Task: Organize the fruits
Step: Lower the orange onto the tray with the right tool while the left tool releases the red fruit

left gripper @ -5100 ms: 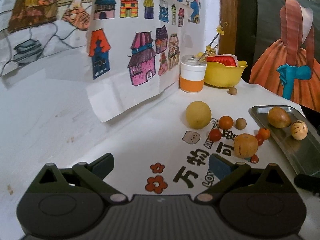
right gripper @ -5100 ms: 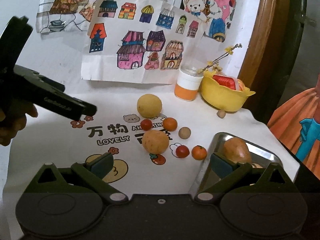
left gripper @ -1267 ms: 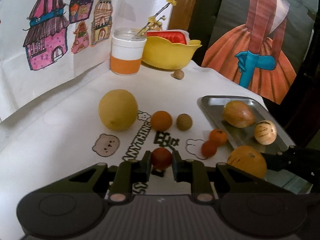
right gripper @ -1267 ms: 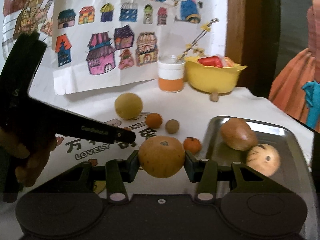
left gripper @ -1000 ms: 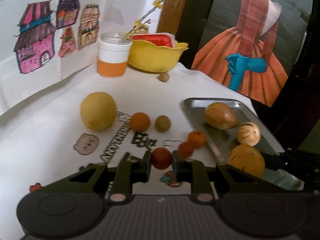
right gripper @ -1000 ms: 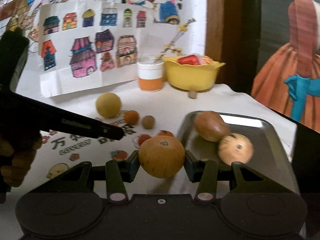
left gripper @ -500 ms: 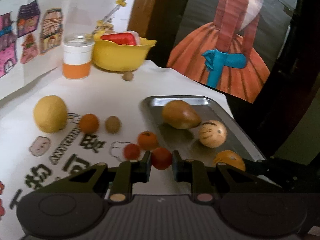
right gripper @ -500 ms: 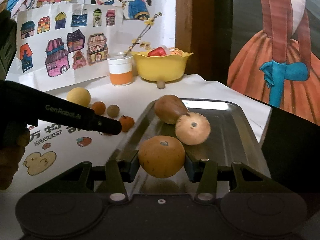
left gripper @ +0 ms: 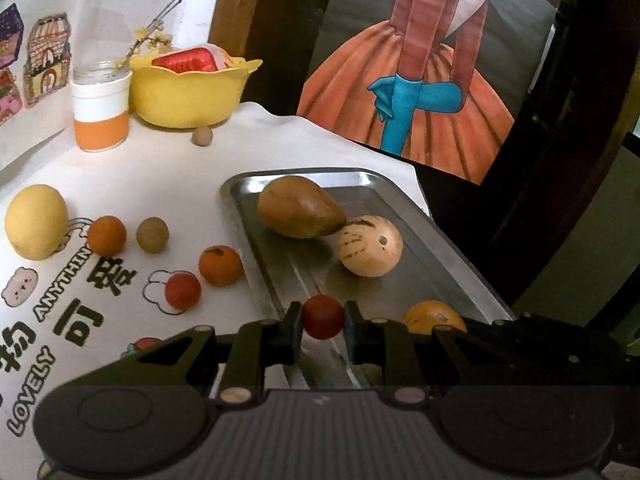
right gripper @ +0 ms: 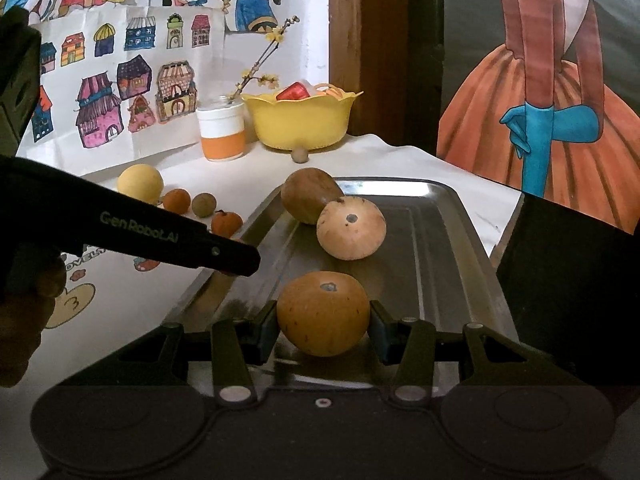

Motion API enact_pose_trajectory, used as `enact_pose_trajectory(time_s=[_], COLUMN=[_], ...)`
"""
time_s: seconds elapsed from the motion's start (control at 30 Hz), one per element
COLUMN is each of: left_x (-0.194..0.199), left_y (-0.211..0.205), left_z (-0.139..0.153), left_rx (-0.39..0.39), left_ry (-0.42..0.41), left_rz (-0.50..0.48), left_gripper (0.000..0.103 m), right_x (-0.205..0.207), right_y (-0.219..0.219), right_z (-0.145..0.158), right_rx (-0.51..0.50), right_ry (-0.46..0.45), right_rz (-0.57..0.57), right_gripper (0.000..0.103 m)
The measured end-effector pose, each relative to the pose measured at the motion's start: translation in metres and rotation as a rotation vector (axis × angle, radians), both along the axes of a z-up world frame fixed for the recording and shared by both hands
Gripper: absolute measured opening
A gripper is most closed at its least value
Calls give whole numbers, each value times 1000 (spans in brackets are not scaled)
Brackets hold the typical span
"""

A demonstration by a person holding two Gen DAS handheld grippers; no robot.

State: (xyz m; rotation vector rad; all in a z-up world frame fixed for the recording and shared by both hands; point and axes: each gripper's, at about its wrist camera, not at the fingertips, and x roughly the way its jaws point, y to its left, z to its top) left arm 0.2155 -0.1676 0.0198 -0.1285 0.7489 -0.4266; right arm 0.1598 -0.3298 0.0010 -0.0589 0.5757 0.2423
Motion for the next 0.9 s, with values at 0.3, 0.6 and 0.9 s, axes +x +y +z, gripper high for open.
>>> enact_pose_trajectory(time_s=[0.3, 0.6, 0.9], left_x=[0, -1, -8], left_y=[-5, -5, -5], left_z=[-7, -10, -9], left_rx=[4, 6, 5], left_ry=[23, 41, 39], left_rz=[-6, -6, 0], left_gripper=[23, 23, 27], right_x=[-1, -3, -17], right_y=[2, 3, 1], right_z=[0, 2, 8], right_rx=[-7, -11, -1], right_ry=[-3, -12, -27], right_rz=[1, 7, -3], right_gripper=[50, 51, 71])
